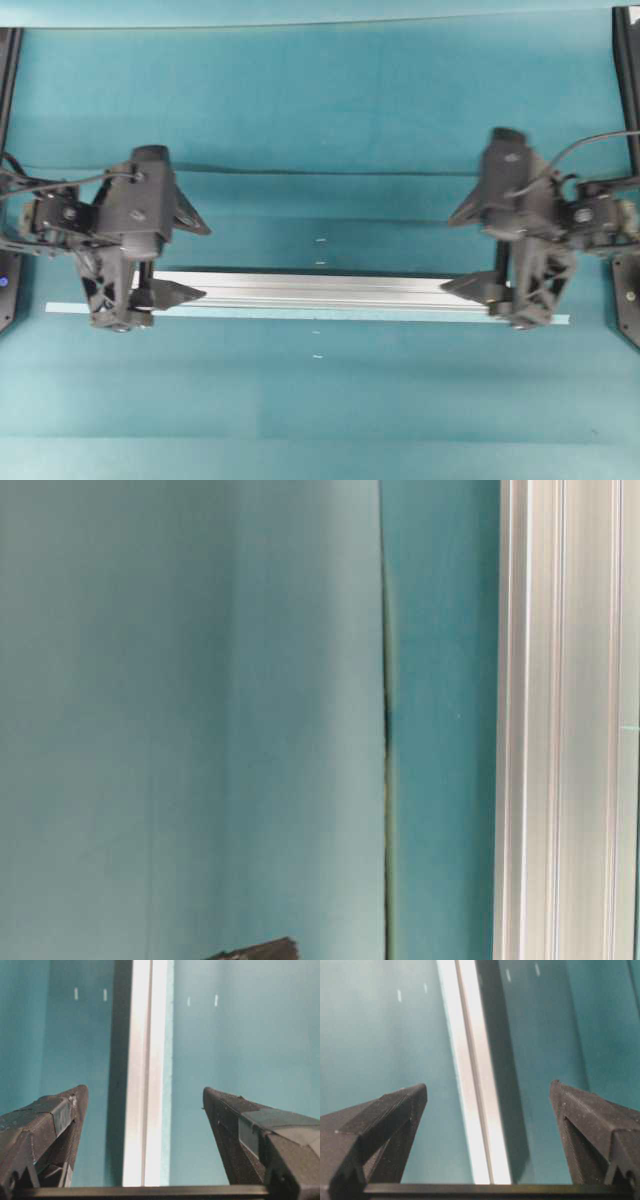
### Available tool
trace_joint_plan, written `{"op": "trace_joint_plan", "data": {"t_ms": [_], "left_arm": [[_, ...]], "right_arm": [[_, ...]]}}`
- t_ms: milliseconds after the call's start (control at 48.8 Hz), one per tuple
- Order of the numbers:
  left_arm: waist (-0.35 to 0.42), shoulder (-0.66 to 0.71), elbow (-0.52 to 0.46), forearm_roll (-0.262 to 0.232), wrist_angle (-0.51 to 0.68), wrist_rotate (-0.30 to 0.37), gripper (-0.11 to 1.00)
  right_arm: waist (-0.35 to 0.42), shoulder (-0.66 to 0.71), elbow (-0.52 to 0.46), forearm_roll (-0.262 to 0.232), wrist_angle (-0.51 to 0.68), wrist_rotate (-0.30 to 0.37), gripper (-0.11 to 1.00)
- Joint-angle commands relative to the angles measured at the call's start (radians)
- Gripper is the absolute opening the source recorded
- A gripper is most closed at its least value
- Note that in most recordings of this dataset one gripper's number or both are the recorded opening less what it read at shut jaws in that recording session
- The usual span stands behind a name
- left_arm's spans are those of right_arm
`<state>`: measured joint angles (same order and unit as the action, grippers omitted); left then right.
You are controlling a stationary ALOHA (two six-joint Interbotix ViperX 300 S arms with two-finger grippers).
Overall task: Lift the metal rail with both hands and move it towards you.
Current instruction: 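Open both grippers and raise them away from the rail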
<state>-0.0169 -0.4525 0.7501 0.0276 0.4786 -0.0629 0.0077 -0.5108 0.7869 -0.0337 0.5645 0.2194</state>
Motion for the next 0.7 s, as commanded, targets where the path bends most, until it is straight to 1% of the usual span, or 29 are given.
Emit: {"op": "trace_joint_plan", "data": {"t_ms": [0, 287, 676], "left_arm": [[-0.002, -0.026, -0.006, 0.0, -0.005, 0.002, 0.92], [-0.002, -0.091, 0.008, 0.0, -0.023, 0.005, 0.92], [-0.002, -0.267, 0.057, 0.0, -0.147, -0.008, 0.91]], "right_arm": [[-0.002, -0.032, 0.005, -0.003, -0.026, 0.002, 0.99], [-0.002, -0.169, 0.066, -0.003, -0.11, 0.002, 0.99], [-0.002, -0.307, 0.094, -0.003, -0.117, 0.0, 0.99]]}}
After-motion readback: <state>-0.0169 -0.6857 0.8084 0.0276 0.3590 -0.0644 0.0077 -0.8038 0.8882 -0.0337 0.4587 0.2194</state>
